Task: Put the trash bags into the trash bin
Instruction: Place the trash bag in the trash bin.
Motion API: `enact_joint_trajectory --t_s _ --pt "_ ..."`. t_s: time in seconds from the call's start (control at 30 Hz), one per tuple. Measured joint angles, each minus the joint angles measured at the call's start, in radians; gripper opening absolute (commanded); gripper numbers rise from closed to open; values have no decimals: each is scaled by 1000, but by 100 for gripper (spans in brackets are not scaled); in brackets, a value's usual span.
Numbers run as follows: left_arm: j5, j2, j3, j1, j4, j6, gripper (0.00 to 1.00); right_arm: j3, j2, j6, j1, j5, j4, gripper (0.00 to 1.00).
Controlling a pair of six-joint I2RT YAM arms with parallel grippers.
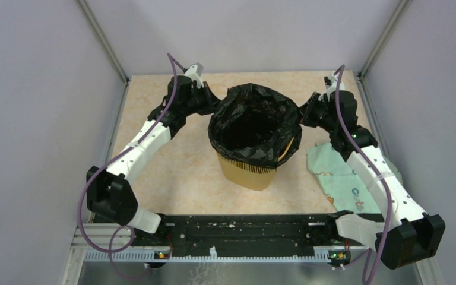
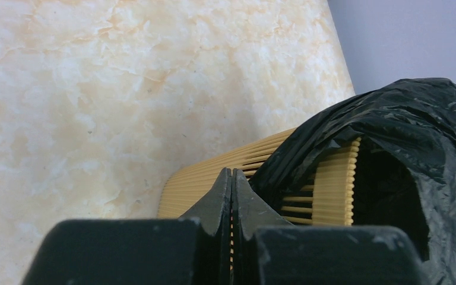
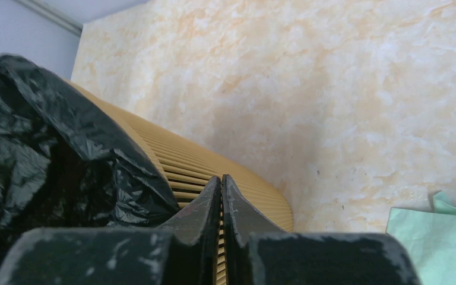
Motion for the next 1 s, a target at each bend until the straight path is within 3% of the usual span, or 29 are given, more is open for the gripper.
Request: enact_joint_trajectory --t_s 0.13,0.47,1.0 --pt "-7 2 12 0 -21 6 0 91 -6 -17 1 56 -98 30" --pt "-19 31 20 -8 -128 39 0 206 -48 -40 1 99 -282 44" --pt "-19 38 21 -13 -174 59 0 145 -305 -19 1 -61 -407 45"
